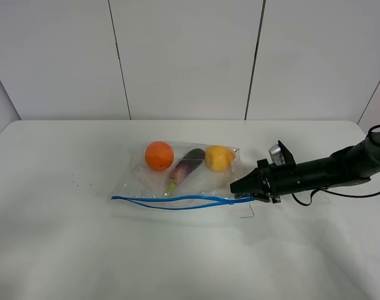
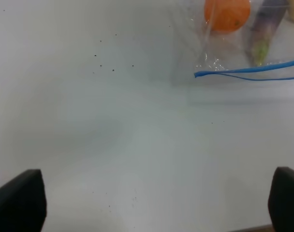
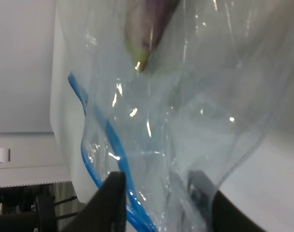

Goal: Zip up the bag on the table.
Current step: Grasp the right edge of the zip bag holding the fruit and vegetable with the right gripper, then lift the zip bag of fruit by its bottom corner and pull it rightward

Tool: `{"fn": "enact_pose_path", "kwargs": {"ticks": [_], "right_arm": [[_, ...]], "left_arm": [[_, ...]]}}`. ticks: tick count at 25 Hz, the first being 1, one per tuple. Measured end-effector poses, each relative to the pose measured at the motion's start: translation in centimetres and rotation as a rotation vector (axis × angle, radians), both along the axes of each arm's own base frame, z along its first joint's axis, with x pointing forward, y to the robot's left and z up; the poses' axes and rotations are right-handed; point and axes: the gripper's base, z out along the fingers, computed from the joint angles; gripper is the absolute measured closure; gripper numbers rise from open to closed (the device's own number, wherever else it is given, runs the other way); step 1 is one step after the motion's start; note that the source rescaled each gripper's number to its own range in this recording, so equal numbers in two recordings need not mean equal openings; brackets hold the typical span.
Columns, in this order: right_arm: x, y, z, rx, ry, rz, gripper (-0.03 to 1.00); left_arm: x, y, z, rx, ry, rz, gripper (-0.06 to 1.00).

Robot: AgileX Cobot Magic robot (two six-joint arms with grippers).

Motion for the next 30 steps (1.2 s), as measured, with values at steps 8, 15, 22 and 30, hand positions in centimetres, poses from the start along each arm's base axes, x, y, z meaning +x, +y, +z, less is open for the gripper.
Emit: {"fn": "enact_pose_path", "kwargs": {"ticks": [8,15,22,30], "right_arm": [[0.0,0.0,0.0,0.0,0.0,0.0,0.93],[0.0,0.0,-0.02,-0.001,-0.006,0.003,0.97],[0.12,0.01,0.04,0.006,-0.006,-0.012,0.97],[-0.01,0.18,0.4,0.055,0.032,-0.013,0.97]], "left_arm": [[0.0,0.0,0.0,0.0,0.0,0.0,-0.06],[0.0,0.0,0.0,0.0,0.0,0.0,-0.06],[0.0,0.0,0.0,0.0,0.0,0.0,-0.06],[0.0,0.0,0.0,0.0,0.0,0.0,-0.06]]}}
